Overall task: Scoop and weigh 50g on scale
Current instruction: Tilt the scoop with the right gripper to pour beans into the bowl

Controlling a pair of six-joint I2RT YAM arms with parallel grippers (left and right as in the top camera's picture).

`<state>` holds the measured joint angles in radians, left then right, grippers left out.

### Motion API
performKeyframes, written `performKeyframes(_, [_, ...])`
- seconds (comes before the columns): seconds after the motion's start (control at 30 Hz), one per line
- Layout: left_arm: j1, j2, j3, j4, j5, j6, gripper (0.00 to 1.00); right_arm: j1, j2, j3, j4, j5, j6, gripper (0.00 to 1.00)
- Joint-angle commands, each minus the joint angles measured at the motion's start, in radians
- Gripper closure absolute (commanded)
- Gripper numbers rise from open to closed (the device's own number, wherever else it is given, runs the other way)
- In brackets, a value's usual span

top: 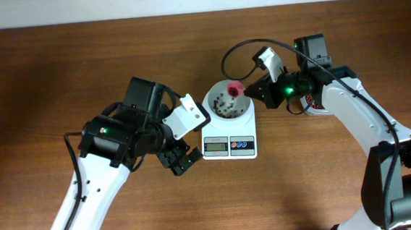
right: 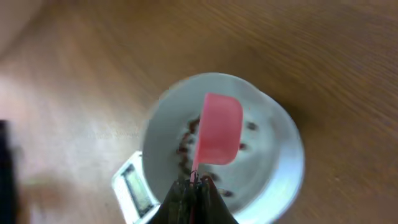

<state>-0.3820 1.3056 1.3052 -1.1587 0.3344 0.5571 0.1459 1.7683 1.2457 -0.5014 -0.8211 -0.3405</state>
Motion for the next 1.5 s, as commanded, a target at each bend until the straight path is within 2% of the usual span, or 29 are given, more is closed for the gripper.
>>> performKeyframes(0.0, [0.003,0.005,-0.003,0.002,0.018,0.012,0.01,0.011,0.004,0.01,0.014,0.12,0.01,0.96])
performKeyframes(0.03, [0.003,0.005,-0.003,0.002,0.018,0.012,0.01,0.016,0.003,0.01,-0.001,0.117,0.041,0.96])
performKeyframes(0.1, [0.003,0.005,-0.003,0.002,0.018,0.012,0.01,0.024,0.0,0.01,-0.009,-0.041,-0.018,0.96])
performKeyframes(0.2, [0.003,0.005,-0.003,0.002,0.018,0.012,0.01,0.044,-0.002,0.011,-0.015,0.183,-0.029,0.96])
performKeyframes(0.27, [0.003,0.005,-0.003,0.002,0.018,0.012,0.01,0.057,-0.01,0.012,-0.023,0.019,-0.031,0.96])
performKeyframes(0.3, [0.003,0.005,-0.003,0.002,0.018,0.012,0.01,0.065,-0.011,0.012,-0.007,0.055,-0.058,0.96])
performKeyframes(0.33, [0.003,0.005,-0.003,0.002,0.018,0.012,0.01,0.071,-0.011,0.012,0.01,0.22,-0.05,0.96])
performKeyframes(0.47, [0.003,0.005,-0.003,0.002,0.018,0.012,0.01,0.097,-0.061,0.016,0.001,0.187,-0.04,0.96])
performKeyframes(0.57, [0.003,0.005,-0.003,0.002,0.018,0.012,0.01,0.118,-0.079,0.017,0.017,0.388,-0.048,0.96])
performKeyframes(0.67, [0.003,0.005,-0.003,0.002,0.018,0.012,0.01,0.139,-0.108,0.018,0.002,0.281,-0.049,0.96])
performKeyframes(0.73, [0.003,0.005,-0.003,0.002,0.018,0.012,0.01,0.154,-0.109,0.018,0.018,0.426,-0.048,0.96])
performKeyframes(0.83, [0.003,0.005,-0.003,0.002,0.018,0.012,0.01,0.182,-0.14,0.021,-0.051,0.41,-0.05,0.96])
performKeyframes(0.93, [0.003,0.005,-0.003,0.002,0.018,0.012,0.01,0.196,-0.145,0.021,-0.053,0.557,-0.093,0.96])
performKeyframes(1.03, [0.003,0.005,-0.003,0.002,0.018,0.012,0.01,0.213,-0.186,0.028,-0.093,0.467,-0.094,0.96])
performKeyframes(1.1, [0.003,0.005,-0.003,0.002,0.018,0.012,0.01,0.216,-0.177,0.027,-0.058,0.554,-0.094,0.96])
performKeyframes(1.2, [0.003,0.005,-0.003,0.002,0.018,0.012,0.01,0.245,-0.193,0.03,-0.092,0.507,-0.094,0.96])
performKeyframes(1.27, [0.003,0.005,-0.003,0.002,0.018,0.012,0.01,0.248,-0.176,0.026,-0.063,0.649,-0.093,0.96])
performKeyframes(1.37, [0.003,0.005,-0.003,0.002,0.018,0.012,0.01,0.248,-0.196,0.03,-0.085,0.604,-0.089,0.96])
performKeyframes(1.47, [0.003,0.005,-0.003,0.002,0.018,0.012,0.01,0.246,-0.205,0.032,-0.072,0.652,-0.09,0.96])
